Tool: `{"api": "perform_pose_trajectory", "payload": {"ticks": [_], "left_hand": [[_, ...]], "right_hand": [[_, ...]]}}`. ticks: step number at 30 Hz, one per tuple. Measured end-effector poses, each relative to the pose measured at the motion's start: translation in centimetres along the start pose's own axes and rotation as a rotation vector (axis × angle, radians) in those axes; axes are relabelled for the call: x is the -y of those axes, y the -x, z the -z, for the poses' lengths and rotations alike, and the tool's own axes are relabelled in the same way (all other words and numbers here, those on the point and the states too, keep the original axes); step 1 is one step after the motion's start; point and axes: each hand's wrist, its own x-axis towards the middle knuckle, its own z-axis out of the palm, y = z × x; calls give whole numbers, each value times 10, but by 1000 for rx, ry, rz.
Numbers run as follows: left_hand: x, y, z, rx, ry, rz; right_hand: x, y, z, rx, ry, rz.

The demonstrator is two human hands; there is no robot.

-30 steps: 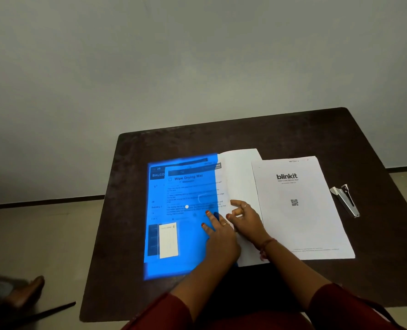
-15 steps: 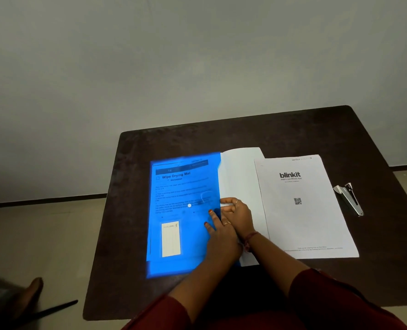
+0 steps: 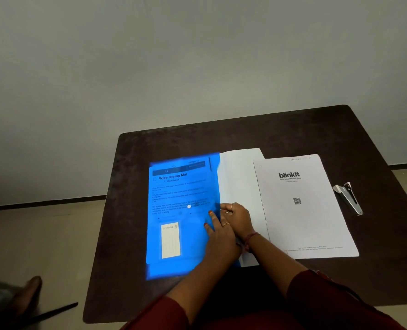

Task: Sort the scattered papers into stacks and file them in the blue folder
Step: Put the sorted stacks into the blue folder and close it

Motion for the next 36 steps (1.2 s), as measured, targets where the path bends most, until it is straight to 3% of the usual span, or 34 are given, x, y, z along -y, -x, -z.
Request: {"api": "perform_pose_trajectory", "payload": {"ticks": [8,12,17,22,23,27,32,36], "left_hand": [[5,-3,-4,-30,-68,-29],[15,-6,-8,-40,-188,-86],[19,-10,-12,-11,-354,-73],[4,-13,-6,-90,-343,-52],[-3,-14,-4,-165,-322,-75],[-27,-19,-3,-205,-166,-167],[-60,-25,-18,-40,292,-25],[-80,-27,-29,11,489,66]], "right_hand": [[-2,-3,8,128,102,46],[-3,-7,23,167,9,-40],[-20,6,65,-99,49,-2],[-46,22,122,-344,89,-52],[-51,24,134,-374,114,-78],[-75,25,175,-422,277,-262],[-85,28,204,-375,415,-401],[-86,34,212,-318,486,-428]]}}
